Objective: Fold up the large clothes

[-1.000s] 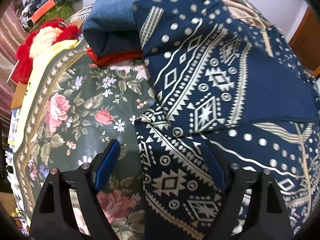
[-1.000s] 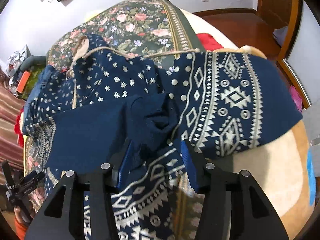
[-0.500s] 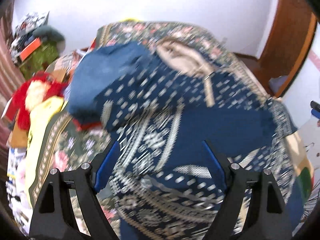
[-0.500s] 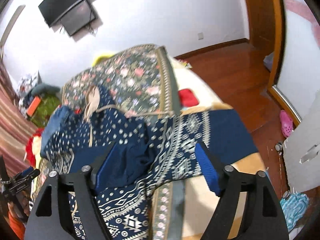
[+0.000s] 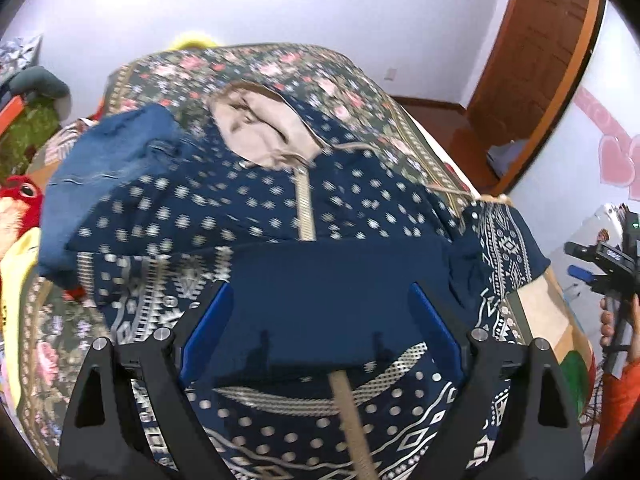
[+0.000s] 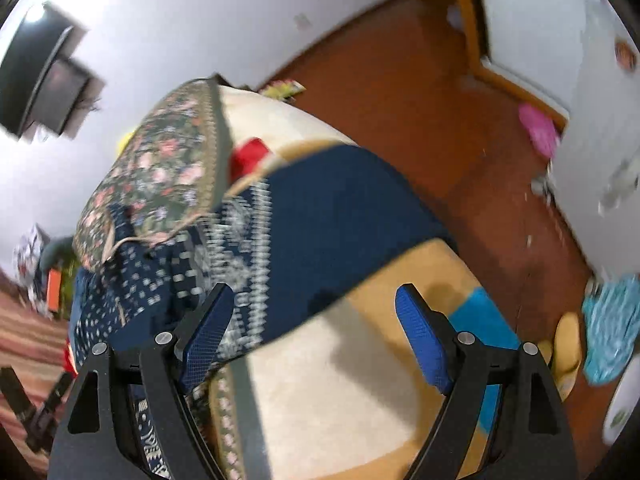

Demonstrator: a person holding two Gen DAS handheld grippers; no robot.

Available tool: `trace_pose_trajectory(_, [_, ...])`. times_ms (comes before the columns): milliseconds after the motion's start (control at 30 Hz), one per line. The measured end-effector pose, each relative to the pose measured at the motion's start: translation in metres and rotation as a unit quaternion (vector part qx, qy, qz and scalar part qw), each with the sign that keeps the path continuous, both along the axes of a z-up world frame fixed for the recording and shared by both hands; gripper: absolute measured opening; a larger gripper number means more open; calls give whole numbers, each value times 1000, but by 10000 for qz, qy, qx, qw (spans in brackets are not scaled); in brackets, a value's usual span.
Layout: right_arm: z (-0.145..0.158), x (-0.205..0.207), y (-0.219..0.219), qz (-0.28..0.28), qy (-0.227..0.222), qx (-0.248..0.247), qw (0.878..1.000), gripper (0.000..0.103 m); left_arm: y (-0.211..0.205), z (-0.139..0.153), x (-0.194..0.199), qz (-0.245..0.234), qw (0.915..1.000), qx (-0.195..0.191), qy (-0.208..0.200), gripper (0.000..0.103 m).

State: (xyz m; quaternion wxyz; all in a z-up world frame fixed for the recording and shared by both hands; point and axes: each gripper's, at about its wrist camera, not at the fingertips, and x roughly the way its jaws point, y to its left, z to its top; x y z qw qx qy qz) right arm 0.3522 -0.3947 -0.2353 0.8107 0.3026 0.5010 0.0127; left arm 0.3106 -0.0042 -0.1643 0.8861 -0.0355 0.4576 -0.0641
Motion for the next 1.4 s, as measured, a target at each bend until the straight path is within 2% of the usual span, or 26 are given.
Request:
trace_pose_trajectory(133, [-26,12,-15,-276,306,458,9981,81,-12,-17,8,-112,9997,14,195,89])
trace_pose_trajectory(233, [-38,22,-20,-464,389,628,9962,84,-16,-28,11,-144,9994,98,302,89])
trace_pose_trajectory(400, [-43,40,-19,-653,341,442,9963,86,-9,-38,14,-41,9990,115,429,89])
trace_pose_trajectory(500, [-48,52,-20,-777,362,320,9958,83,-3,-43,14,56,9987,95,505,89])
trace_pose_trajectory(600, [-45,57,-17,-885,297,104,9956,64,2,-45,11,144,9984,98,543,89])
trace_pose_trajectory(667, [-40,56,-17,-948,196,-14,9953,39,5,-46,8,169,9983,117,544,89])
trace_pose_trajectory(700, [-37,53,-17,-982,109,-40,9951,31,6,-45,7,174,9983,126,540,89])
trace_pose_trajectory(733, [-33,50,-19,-1011,1,-2,9949,19,7,-44,5,181,9983,145,531,89])
trace_pose_trajectory(767, [-31,49,-20,-1033,-65,58,9946,13,8,-43,3,181,9984,166,517,89])
trace_pose_trajectory(867, [-13,45,-19,-1028,-293,48,9943,9,10,-38,-4,145,9986,195,469,89])
trace_pose_trajectory(1067, [66,36,7,-657,-1272,-344,9891,8,13,-19,-20,114,9992,323,219,89])
trace_pose_trajectory(1233, [132,27,61,175,-2034,-452,9779,7,22,-7,-32,168,9996,218,92,89])
trace_pose_trajectory(1400, [170,15,125,995,-2544,-424,9610,8,31,0,-43,225,9996,184,-2,89])
